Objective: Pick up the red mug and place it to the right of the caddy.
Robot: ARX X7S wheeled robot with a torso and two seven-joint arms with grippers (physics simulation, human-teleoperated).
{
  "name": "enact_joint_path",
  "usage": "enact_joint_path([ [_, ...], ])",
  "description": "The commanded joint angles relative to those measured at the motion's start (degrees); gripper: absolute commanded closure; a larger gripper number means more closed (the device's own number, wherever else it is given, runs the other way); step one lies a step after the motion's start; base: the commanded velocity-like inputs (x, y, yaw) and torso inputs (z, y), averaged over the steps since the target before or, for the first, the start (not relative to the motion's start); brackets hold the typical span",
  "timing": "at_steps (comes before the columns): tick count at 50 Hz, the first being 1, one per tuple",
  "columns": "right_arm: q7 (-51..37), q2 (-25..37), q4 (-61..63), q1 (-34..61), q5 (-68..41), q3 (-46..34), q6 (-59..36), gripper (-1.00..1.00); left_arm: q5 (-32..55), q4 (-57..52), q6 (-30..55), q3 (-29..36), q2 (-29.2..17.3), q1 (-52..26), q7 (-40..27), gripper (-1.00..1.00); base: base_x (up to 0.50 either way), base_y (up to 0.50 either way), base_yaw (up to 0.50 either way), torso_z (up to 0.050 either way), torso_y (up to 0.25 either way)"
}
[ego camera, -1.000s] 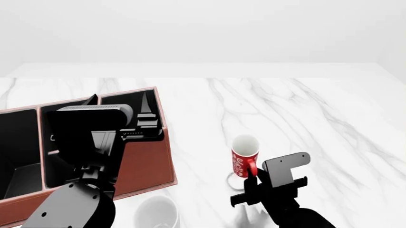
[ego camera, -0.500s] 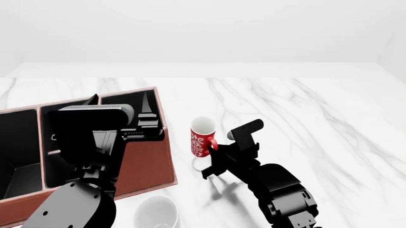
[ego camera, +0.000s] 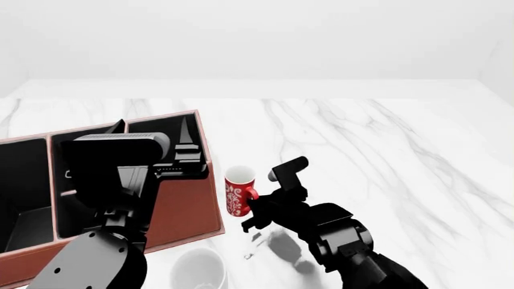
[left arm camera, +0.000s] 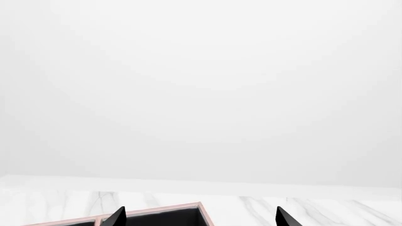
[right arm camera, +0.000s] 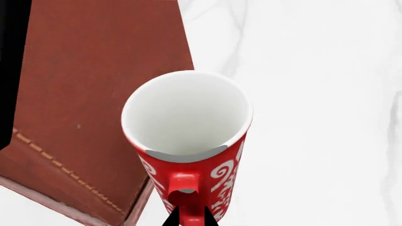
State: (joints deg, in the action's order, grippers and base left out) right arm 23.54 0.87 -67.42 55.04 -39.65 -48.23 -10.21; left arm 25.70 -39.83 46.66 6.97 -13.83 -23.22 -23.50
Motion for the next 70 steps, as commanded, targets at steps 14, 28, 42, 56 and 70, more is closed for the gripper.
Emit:
enact_joint_path([
  [14,-1.52,-0.84,-6.57,4.64,-23.5,-24.19,1.05,-1.0,0.69,0.2,-0.35,0.24,-0.45,-0.15,-0.52,-1.0,0.0,0.0,0.0,0.0,0.001],
  [28,-1.36,-0.84,-6.44,4.6,-26.58,-29.42,2.3,-1.0,1.09,0.29,-0.37,0.29,-0.65,-0.27,-0.91,-1.0,0.0,0.0,0.0,0.0,0.0],
  [42,-23.97,27.61,47.92,-1.81,-35.44,-24.78,-1.97,-1.0,1.4,0.72,-0.68,0.21,-0.81,-0.36,-1.29,-1.0,0.0,0.0,0.0,0.0,0.0],
  [56,-43.43,50.58,83.04,-11.83,-31.88,-15.82,13.64,-1.0,1.54,1.12,-1.01,0.53,-1.01,-0.42,-1.61,-1.0,0.0,0.0,0.0,0.0,0.0],
  [70,-69.4,50.69,91.13,-23.26,1.59,-12.2,32.58,-1.0,1.19,1.54,-1.72,1.24,-1.35,-0.42,-1.85,-1.0,0.0,0.0,0.0,0.0,0.0],
])
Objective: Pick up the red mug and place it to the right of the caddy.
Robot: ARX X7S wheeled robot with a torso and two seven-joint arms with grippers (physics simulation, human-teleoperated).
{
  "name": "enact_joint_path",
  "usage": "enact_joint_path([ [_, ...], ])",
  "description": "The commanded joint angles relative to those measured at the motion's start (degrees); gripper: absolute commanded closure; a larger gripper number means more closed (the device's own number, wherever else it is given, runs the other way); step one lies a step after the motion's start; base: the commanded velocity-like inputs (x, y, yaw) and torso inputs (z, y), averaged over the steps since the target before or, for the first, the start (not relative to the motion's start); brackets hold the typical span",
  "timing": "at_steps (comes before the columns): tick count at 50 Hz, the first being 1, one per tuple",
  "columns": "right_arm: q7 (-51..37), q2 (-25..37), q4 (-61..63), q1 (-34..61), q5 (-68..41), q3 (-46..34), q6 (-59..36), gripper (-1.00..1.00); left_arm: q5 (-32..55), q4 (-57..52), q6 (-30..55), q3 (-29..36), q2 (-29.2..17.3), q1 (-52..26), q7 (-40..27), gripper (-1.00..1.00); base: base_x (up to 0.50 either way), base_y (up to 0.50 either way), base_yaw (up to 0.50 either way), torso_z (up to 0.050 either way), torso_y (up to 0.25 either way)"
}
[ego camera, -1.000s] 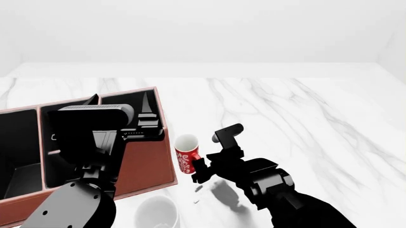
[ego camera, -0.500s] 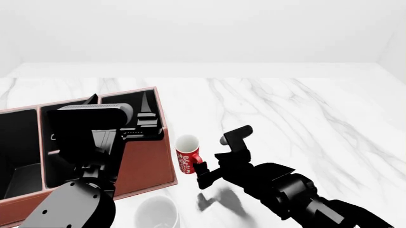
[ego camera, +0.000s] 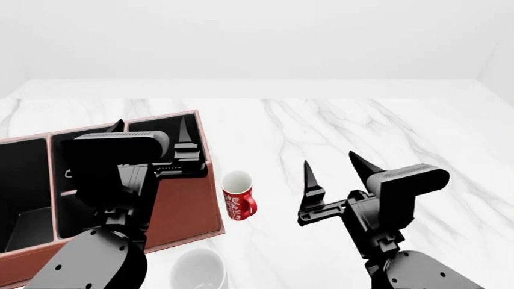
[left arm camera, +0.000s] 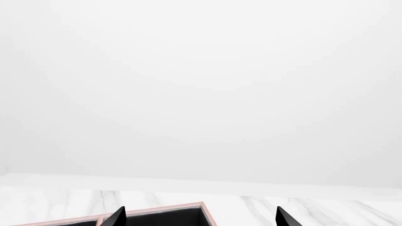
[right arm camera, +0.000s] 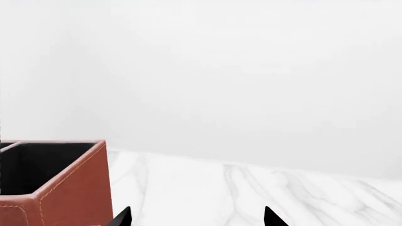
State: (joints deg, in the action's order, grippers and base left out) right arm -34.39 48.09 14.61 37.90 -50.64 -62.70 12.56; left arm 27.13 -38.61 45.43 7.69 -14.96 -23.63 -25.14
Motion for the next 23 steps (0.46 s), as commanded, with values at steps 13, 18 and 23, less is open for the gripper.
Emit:
enact_joint_path([
  [13,-12.44,4.32,11.15,-6.09,12.52,2.49,8.72,-1.0,0.11,-0.12,-0.4,0.77,-0.47,0.17,-0.64,-1.0,0.0,0.0,0.0,0.0,0.0],
  [18,-12.32,4.64,11.34,-6.24,11.91,2.69,9.02,-1.0,0.25,-0.17,-0.41,0.83,-0.58,0.16,-0.74,-1.0,0.0,0.0,0.0,0.0,0.0],
  [23,-11.51,4.34,10.52,-6.35,11.03,2.73,9.51,-1.0,0.32,-0.11,-0.52,0.99,-0.67,0.17,-0.78,-1.0,0.0,0.0,0.0,0.0,0.0],
])
